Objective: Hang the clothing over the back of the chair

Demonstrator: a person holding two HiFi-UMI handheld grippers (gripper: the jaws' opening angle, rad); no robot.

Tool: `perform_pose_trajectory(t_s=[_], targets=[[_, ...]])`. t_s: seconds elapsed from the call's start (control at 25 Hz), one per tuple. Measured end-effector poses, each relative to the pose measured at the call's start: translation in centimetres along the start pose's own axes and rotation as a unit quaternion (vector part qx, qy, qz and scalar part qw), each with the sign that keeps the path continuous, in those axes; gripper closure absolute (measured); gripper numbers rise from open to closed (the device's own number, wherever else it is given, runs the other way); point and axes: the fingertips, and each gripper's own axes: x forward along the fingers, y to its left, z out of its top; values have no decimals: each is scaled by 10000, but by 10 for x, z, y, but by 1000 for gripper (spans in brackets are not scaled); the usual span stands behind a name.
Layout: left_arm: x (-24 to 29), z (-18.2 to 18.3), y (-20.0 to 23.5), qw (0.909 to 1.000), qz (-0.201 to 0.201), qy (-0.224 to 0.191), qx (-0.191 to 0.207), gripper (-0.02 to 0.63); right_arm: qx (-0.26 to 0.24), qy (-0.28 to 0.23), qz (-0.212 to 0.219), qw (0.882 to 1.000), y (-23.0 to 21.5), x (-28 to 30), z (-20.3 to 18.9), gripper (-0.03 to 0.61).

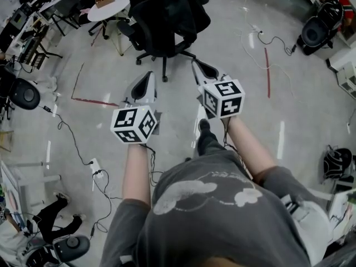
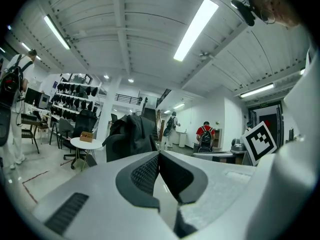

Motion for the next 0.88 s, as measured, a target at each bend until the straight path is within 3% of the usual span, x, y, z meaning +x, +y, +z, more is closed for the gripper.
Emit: perform_pose_trajectory(t_s=[0.88], targets=[[-67, -66, -36, 9978, -266, 516, -316, 612, -184, 346, -374, 9985, 26, -91, -51, 589]])
